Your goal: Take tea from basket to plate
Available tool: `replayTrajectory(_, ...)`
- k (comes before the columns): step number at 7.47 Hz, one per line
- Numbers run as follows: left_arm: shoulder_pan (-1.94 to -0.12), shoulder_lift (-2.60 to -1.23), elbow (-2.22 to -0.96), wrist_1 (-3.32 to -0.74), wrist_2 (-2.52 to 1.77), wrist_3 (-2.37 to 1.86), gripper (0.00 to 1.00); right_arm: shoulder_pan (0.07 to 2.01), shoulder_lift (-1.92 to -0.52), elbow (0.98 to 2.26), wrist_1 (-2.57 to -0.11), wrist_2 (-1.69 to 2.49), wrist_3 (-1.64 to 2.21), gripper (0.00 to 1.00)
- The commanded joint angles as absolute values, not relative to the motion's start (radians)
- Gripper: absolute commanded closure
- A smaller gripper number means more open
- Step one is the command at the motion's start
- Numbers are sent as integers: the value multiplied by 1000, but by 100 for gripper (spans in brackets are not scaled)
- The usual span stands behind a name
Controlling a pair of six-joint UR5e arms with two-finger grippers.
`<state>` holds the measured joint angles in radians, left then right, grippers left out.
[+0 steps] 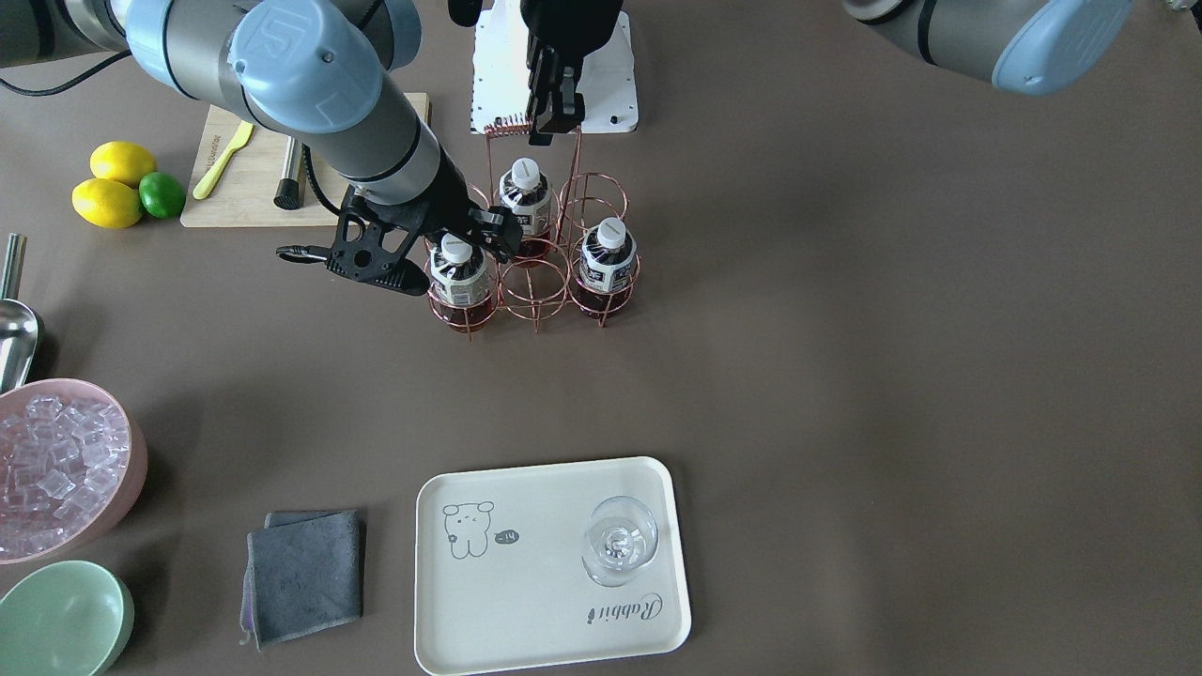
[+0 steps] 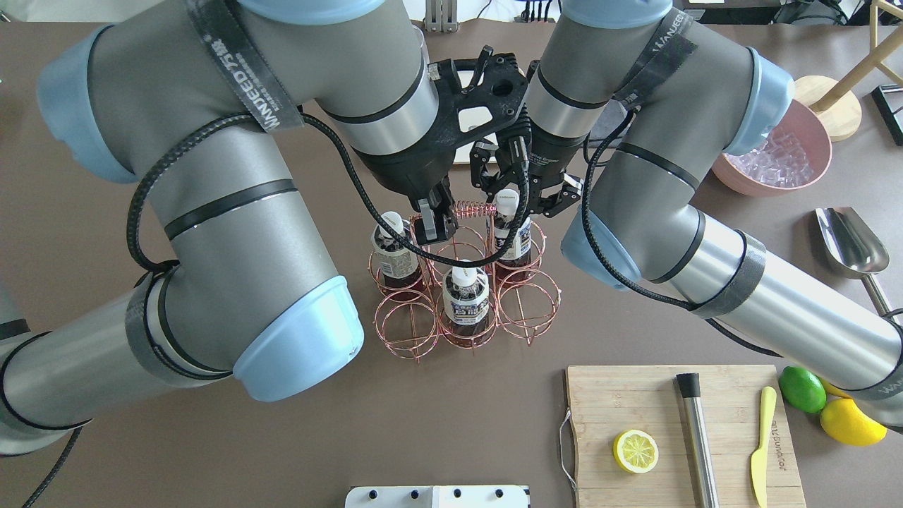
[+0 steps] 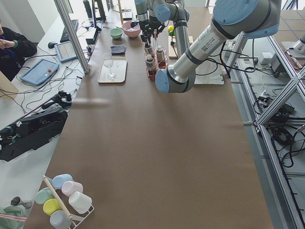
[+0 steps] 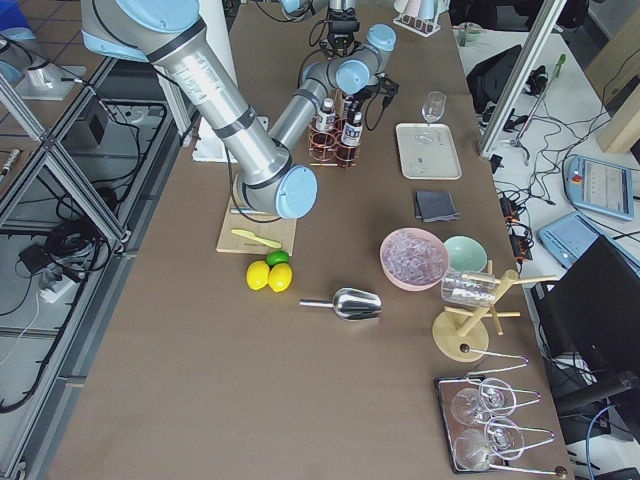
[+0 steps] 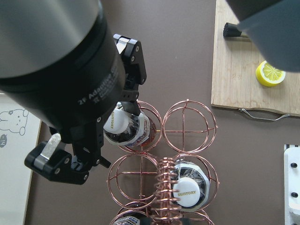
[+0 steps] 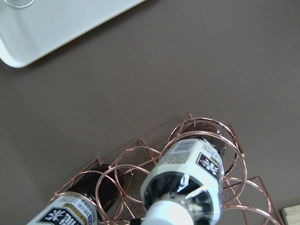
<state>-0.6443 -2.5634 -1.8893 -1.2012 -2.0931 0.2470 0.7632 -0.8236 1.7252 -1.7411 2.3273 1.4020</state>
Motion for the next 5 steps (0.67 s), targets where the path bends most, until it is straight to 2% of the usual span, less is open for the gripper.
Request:
replayTrajectory(1, -644, -2563, -1885, -1204, -2092, 247, 100, 773, -828, 1729, -1743, 2326, 1401, 69)
replayTrajectory(4, -647, -2563, -1882, -1206, -2094, 248, 100, 785, -831, 1729, -1744, 2316, 1401, 69)
replayTrajectory(5, -649, -2563, -1882, -1206, -2094, 249, 100, 785, -831, 1729, -1743, 2307, 1399, 63)
